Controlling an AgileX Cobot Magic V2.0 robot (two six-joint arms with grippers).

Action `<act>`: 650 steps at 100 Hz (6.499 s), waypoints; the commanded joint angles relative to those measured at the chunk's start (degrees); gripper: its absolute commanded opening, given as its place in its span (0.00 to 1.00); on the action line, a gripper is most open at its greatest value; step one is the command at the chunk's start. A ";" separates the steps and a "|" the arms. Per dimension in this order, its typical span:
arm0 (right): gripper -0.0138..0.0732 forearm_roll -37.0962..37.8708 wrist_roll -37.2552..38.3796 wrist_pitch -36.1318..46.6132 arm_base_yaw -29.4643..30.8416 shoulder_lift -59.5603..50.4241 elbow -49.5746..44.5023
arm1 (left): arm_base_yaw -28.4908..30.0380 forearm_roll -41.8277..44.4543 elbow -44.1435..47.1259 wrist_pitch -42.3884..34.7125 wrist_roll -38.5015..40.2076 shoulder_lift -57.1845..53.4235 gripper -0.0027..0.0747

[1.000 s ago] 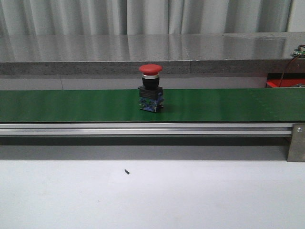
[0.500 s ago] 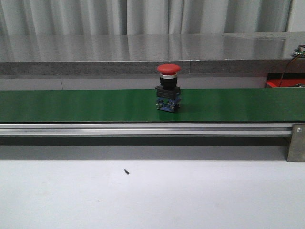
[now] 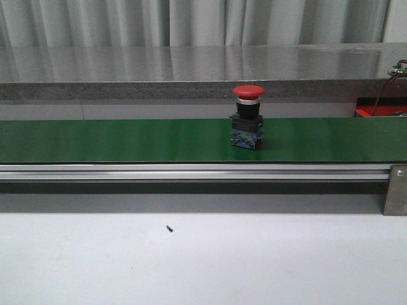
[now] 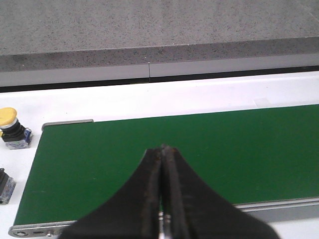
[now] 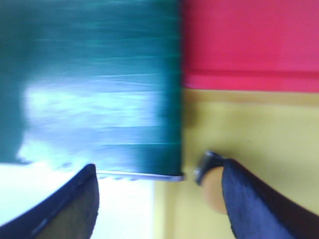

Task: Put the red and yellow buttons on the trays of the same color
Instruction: 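Lower the yellow button into the yellow tray and open the right gripper, then lower the right gripper onto the red button on the belt and grasp it, then lift the red button with the right gripper and move it over the red tray, then release the red button into the red tray and raise the right gripper, then move the left gripper over the yellow push-buttons on the table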

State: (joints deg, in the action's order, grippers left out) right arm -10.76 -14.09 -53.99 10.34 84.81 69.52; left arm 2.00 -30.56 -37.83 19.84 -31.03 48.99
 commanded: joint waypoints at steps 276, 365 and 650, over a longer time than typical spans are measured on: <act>0.45 3.98 -0.19 -3.02 3.71 15.20 25.90 | -0.34 -0.89 -1.56 -4.27 -0.03 -0.26 0.01; 0.47 1.62 -0.19 6.19 7.02 31.66 25.90 | -0.34 -0.89 -1.56 -4.27 -0.03 -0.26 0.01; 0.08 0.85 3.46 8.62 -13.09 -31.46 -19.00 | 0.53 0.43 -1.91 -2.53 0.49 -0.26 0.82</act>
State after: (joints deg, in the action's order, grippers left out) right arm -9.88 -10.72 -47.78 -2.73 54.08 49.02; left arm 2.14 -29.51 -37.83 20.33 -31.05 48.99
